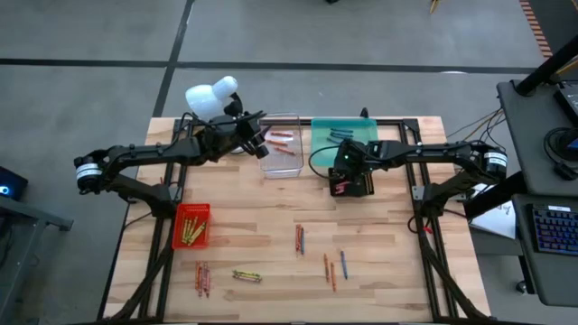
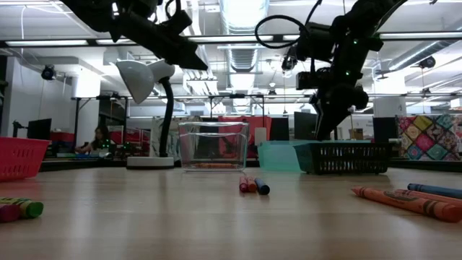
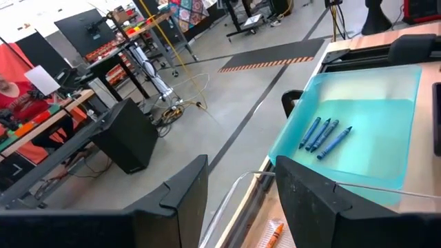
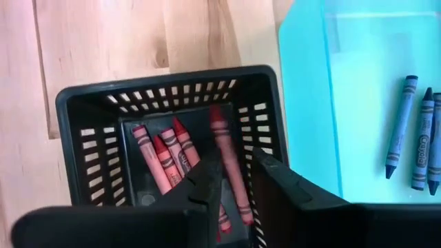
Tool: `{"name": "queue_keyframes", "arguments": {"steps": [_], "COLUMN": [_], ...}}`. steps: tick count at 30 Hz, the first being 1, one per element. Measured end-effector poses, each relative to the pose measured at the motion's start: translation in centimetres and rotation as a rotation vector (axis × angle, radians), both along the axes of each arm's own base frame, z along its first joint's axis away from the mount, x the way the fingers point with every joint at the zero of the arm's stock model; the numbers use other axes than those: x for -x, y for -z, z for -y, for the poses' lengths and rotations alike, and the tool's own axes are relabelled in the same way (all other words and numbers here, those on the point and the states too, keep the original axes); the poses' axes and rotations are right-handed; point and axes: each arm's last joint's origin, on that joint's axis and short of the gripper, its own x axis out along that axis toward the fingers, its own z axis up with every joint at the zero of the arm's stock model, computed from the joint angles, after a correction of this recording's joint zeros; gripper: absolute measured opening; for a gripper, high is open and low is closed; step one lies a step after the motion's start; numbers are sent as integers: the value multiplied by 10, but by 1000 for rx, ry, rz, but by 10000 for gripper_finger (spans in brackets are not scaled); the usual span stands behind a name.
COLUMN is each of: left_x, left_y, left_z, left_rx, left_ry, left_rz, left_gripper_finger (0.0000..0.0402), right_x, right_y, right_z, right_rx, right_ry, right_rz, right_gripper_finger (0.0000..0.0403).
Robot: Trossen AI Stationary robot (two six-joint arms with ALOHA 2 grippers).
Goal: Sort crayons
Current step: Put the red crayon into the black bin, then put the blue crayon into the blue bin
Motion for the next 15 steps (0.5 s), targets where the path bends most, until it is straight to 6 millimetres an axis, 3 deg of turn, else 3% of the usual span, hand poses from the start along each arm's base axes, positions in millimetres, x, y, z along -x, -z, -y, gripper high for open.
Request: {"name": "queue_keyframes", "arguments": {"steps": [9,15], "left_x": [-6,-14], "left_y": [0,-2], "left_z": [13,34], "left_rx": [53,161], "left_ry": [89,210], "left_rz": [44,124], "left_gripper_finger": [153,153], "right_x": [-6,-11], "right_y": [-29,-50], "right_z": [2,-7], "right_rx": [-83,-438], "right_ry": [214,426], "right_rz": [98,152], "right_gripper_finger": [91,77]}}
